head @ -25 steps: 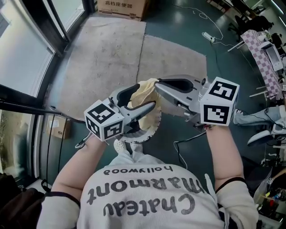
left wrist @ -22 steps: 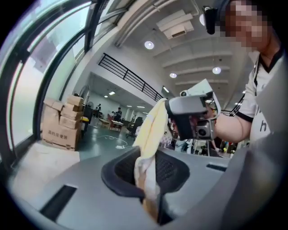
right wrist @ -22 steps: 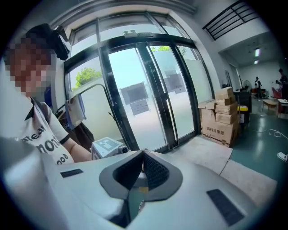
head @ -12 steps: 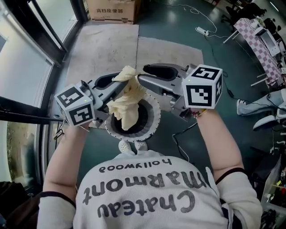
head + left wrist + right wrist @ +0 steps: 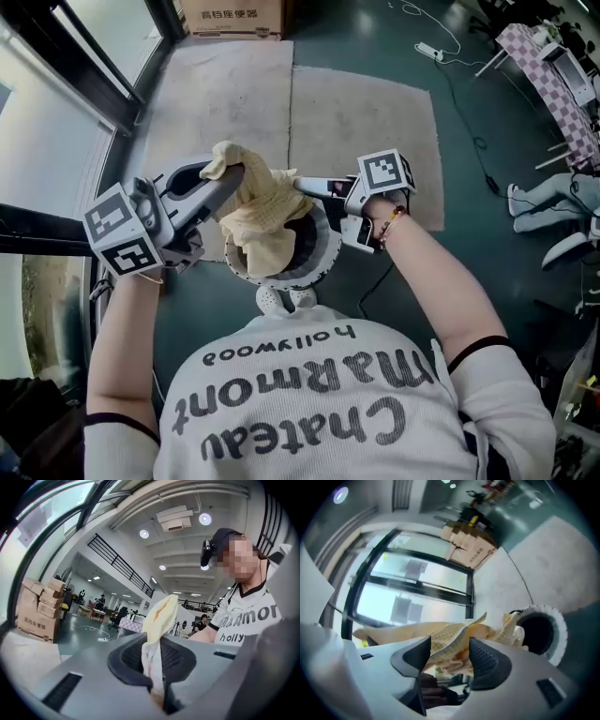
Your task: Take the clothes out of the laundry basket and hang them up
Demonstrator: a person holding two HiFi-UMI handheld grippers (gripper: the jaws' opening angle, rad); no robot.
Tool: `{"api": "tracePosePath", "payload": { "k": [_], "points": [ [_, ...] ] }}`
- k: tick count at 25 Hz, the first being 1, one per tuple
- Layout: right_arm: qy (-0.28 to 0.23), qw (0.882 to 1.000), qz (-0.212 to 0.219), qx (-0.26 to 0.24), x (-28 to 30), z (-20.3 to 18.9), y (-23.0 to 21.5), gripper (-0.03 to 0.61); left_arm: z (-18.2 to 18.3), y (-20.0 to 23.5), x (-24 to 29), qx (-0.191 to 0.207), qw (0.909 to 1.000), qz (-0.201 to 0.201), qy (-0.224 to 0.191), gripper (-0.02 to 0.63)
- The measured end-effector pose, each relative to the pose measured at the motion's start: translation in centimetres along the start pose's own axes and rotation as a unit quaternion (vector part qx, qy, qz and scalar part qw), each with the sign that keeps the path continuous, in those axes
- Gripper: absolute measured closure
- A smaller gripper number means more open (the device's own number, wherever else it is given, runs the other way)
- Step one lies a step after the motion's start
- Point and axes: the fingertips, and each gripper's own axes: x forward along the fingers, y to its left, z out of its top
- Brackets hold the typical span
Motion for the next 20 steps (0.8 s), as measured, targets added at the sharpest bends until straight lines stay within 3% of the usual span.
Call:
{"api": "tracePosePath", "payload": {
  "k": [2,4,5,6,8,11,12,13,14,17,20],
  "points": [
    [-0.024,0.997,0.028,0.062,1.1,0.8,-0.4,0.310,0.0,-0.5,0.0,-0.006,0.9998,-0.017,0.003,0.588],
    [-0.037,0.998,0.019,0.054,1.8,2.0,-0.7,0.354,-0.1,-0.8,0.0,-0.012,0.9994,-0.031,0.009,0.588],
    [-0.037,0.999,0.001,0.030,2.0,2.5,-0.7,0.468,-0.3,-0.8,0.0,-0.014,0.9992,-0.034,0.012,0.588],
    [-0.033,0.999,-0.020,-0.011,2.1,2.8,-0.4,0.538,-0.6,-0.7,0.0,-0.017,0.9992,-0.033,0.015,0.588],
    [-0.012,0.990,-0.058,-0.131,1.9,3.1,0.8,0.542,-2.3,-0.5,-0.4,-0.027,0.9992,-0.021,0.020,0.588],
    [0.029,0.949,-0.065,-0.308,0.9,3.0,4.4,0.543,-6.9,0.1,-0.6,-0.057,0.9969,0.012,0.053,0.579],
    [0.041,0.933,-0.050,-0.353,0.5,2.9,6.2,0.543,-8.5,0.5,-0.5,-0.074,0.9946,0.019,0.071,0.524],
    [0.054,0.917,-0.032,-0.394,0.1,2.8,8.0,0.543,-9.8,0.8,-0.3,-0.090,0.9919,0.022,0.087,0.378],
    [0.067,0.899,-0.015,-0.432,-0.4,2.5,9.7,0.543,-10.7,1.0,-0.2,-0.099,0.9899,0.022,0.099,0.311],
    [0.106,0.840,0.025,-0.532,-2.7,0.9,13.5,0.545,-12.6,1.0,0.4,-0.088,0.9886,0.017,0.121,0.268],
    [0.130,0.801,0.100,-0.576,-5.4,-1.7,17.4,0.545,-12.9,1.4,0.1,-0.067,0.9889,0.019,0.131,0.259]
  ]
}}
